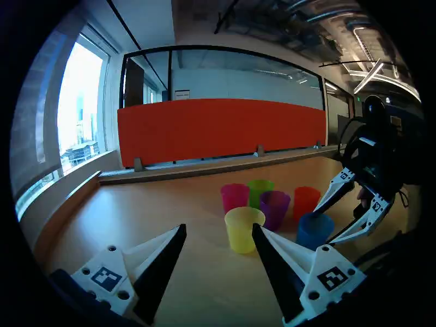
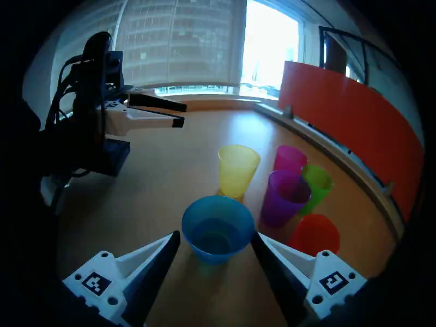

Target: Pour water

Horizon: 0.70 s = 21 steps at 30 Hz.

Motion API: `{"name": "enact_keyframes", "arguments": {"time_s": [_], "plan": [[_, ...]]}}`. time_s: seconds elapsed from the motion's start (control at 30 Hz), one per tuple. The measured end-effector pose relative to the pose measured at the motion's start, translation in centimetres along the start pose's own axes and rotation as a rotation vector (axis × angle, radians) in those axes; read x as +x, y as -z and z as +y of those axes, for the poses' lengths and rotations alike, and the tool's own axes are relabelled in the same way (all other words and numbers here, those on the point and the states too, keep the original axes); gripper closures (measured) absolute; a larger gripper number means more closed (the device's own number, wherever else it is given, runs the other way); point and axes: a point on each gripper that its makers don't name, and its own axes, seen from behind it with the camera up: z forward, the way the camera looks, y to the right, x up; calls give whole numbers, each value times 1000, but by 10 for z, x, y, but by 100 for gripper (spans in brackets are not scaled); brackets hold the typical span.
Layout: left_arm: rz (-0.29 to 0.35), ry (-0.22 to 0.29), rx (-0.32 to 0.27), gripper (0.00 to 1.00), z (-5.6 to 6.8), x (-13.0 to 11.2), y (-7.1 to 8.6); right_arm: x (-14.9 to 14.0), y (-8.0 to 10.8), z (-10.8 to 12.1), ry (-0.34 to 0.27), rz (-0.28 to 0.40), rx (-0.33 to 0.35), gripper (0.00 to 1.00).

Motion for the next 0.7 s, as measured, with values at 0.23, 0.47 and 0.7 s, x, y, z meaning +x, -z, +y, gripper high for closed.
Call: {"name": "enact_keyframes", "arguments": {"time_s": [0.23,0.47,0.7], "plan": [[-13,-4,-18,11,3,-3,-2,0,-9,0,-9,-7,8,0],[-17,-15,-22,11,4,-3,-5,2,-16,-1,-20,-11,20,0],[-17,-15,-23,11,3,-2,-6,1,-17,1,-6,-20,19,4]]}}
